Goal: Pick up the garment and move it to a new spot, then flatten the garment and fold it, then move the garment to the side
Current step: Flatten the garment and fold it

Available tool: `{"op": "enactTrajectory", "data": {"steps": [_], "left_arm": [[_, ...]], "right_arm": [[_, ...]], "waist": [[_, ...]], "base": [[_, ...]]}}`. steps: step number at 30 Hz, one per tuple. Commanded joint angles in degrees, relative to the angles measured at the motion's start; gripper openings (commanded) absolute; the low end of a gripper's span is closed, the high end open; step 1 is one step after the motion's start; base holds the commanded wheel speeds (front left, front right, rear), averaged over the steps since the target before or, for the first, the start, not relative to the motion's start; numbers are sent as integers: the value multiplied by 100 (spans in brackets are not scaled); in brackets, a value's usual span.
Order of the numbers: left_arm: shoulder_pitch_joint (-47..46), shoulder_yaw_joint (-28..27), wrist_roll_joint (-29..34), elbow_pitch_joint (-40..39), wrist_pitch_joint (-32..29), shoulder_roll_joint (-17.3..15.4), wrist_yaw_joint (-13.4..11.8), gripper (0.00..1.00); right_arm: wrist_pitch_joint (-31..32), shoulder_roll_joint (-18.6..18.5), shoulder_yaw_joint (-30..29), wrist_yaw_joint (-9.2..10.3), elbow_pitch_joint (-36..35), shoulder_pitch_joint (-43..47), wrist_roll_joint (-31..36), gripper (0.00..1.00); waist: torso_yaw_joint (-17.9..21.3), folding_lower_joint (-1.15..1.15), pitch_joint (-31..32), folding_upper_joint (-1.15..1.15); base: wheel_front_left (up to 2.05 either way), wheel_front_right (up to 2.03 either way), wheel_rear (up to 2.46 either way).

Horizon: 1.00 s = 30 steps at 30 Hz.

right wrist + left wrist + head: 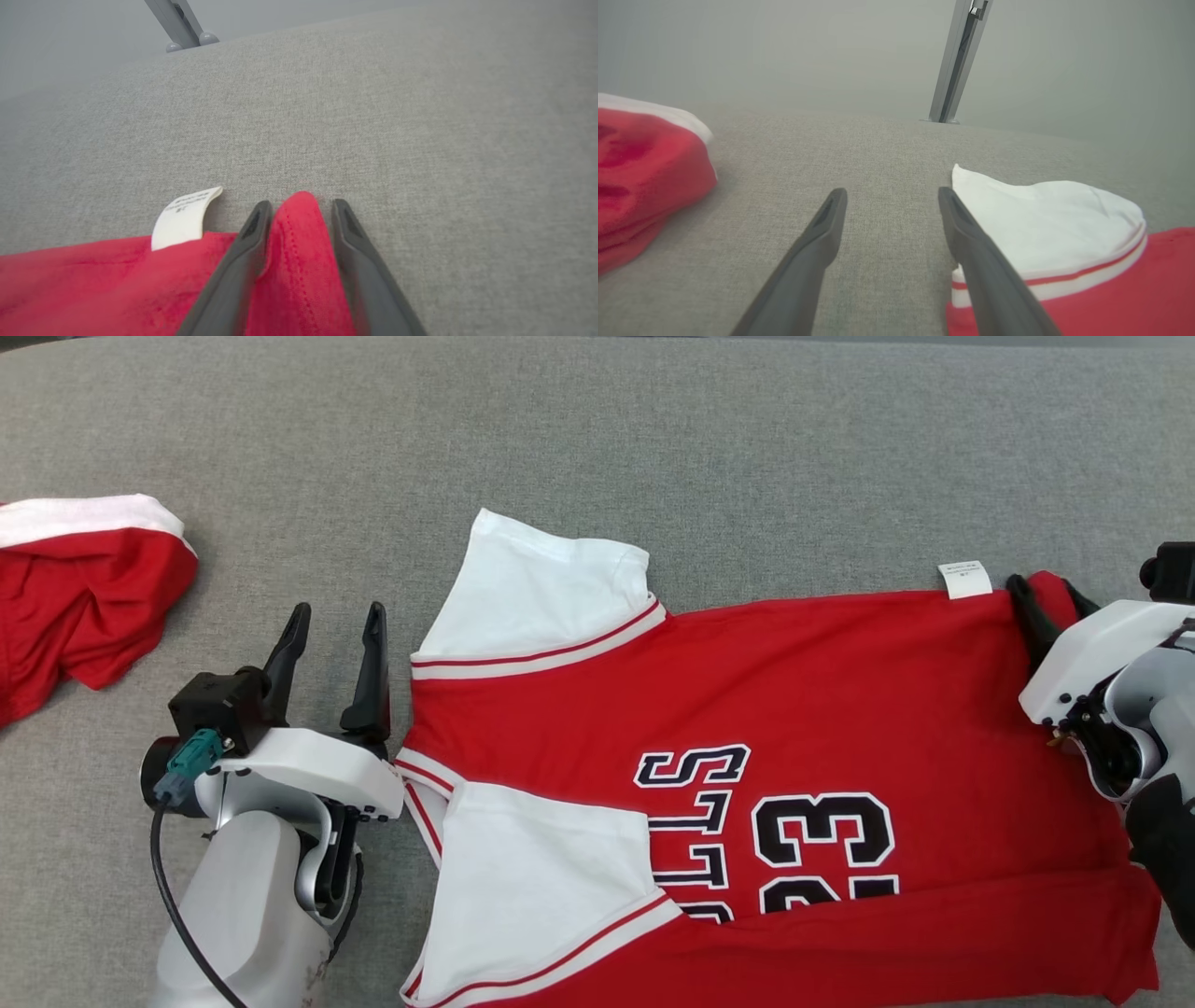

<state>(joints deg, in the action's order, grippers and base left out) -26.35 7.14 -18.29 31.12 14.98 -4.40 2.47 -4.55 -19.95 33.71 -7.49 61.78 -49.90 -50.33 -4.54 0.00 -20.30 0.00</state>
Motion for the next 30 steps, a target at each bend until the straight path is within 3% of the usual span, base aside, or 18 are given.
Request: {"op": "enactTrajectory", "data": {"steps": [1, 15, 30], "left_arm": [[-106, -37, 58, 49, 16, 3, 35, 100], [-1223, 292, 414, 1054, -200, -260, 306, 100], [-2634, 1339, 240, 2170, -1356, -554, 507, 100]], "right_arm": [[43, 20, 73, -2, -32, 35, -87, 0], [-526, 284, 180, -2, -189, -191, -801, 0], [-620, 516, 686, -1, -170, -582, -1153, 0]], "waist": [[20, 0, -8, 0], [467, 0, -294, 0], [802, 0, -697, 0]], "base": [[0, 0, 0], [0, 0, 0], [0, 0, 0]]}}
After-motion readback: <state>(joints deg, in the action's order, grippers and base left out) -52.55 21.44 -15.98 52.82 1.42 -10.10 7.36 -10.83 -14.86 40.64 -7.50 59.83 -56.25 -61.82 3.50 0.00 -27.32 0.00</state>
